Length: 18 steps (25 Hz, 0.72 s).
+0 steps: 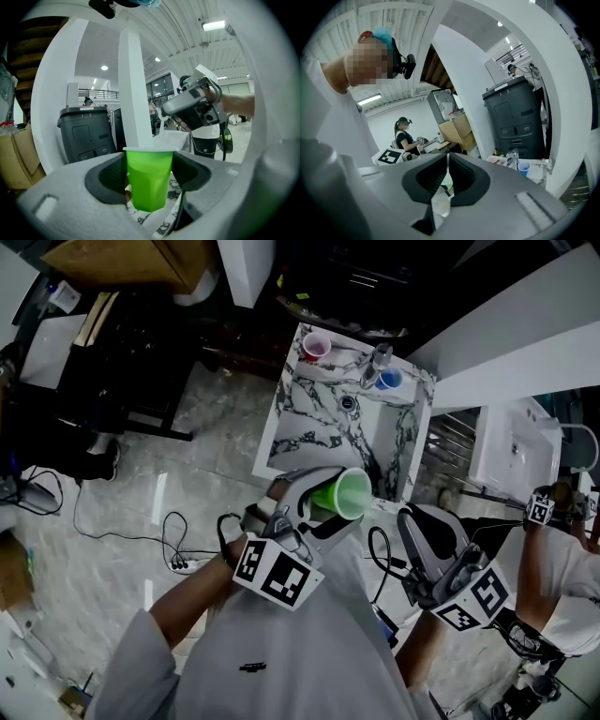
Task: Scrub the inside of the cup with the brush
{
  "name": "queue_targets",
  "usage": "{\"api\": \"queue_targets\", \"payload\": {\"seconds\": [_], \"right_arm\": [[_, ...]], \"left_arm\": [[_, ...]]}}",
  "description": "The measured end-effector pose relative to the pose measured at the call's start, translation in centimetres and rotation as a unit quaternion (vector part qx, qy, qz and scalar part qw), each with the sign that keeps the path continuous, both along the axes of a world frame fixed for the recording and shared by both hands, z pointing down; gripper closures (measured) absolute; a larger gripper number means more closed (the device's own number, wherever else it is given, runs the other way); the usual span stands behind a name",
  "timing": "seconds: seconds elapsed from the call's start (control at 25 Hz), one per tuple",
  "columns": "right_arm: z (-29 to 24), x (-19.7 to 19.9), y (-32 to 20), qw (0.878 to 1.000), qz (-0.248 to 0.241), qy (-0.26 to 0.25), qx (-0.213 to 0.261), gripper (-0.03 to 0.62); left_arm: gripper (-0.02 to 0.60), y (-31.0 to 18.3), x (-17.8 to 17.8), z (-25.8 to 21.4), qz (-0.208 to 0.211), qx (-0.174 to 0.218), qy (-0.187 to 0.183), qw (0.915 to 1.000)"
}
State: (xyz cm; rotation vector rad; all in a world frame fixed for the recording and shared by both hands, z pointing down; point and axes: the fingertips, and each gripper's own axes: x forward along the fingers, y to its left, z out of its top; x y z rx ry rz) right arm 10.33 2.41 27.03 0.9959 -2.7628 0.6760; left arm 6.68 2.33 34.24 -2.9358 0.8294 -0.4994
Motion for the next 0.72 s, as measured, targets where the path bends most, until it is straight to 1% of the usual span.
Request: {"api": "queue_targets", "payload": {"seconds": [0.16, 0.32, 0.56, 0.64, 0.72], "right_arm": [[-0.1, 0.6, -1.0, 1.0, 0.016, -0.002, 0.008, 0.571], [-0.8, 0.4, -1.8, 0.999, 0.023, -0.019, 0.017, 0.571], [-2.0, -1.2, -2.1, 0.998, 0.014, -0.049, 0.033, 0.571], [-2.2, -1.8, -1.8, 0.998, 0.006, -0.061, 0.031, 0.572], [-2.4, -2.4, -1.3, 0.996, -0.004, -0.083, 0.024, 0.572]], "left_arm": [[0.278, 0.4, 0.4, -0.1, 0.006, -0.002, 0.002, 1.0], [0.278, 1.2, 0.9, -0.1, 0.018, -0.005, 0.002, 0.9998], [0.278, 1.8, 1.4, 0.1, 0.025, -0.006, 0.003, 0.9997], [0.278, 1.8, 1.4, 0.3, 0.024, -0.007, 0.004, 0.9997], [0.278, 1.8, 1.3, 0.4, 0.021, -0.01, 0.005, 0.9997]]}}
